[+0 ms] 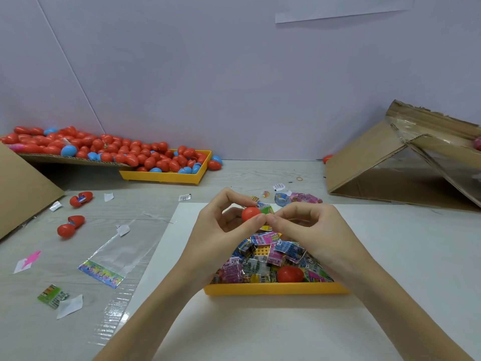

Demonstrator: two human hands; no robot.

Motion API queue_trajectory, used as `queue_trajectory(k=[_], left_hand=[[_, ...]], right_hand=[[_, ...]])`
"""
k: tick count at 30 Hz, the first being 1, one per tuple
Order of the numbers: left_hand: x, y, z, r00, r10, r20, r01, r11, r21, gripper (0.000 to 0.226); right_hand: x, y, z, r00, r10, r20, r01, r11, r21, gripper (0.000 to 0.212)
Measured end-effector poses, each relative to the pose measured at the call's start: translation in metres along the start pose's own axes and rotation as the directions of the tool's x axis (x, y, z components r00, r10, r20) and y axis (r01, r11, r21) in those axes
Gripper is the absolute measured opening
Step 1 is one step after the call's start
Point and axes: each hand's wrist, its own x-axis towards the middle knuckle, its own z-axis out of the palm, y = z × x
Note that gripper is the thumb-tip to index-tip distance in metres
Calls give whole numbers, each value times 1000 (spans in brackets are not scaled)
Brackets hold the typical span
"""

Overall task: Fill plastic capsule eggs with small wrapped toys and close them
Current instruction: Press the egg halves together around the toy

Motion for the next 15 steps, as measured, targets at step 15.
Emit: queue_trajectory(k=[15], left_hand=[[0, -1, -7, 916, 398, 40, -383, 843, 377, 42]], right_hand=[[-5, -9, 0, 978, 151, 146, -189, 933, 305, 24]])
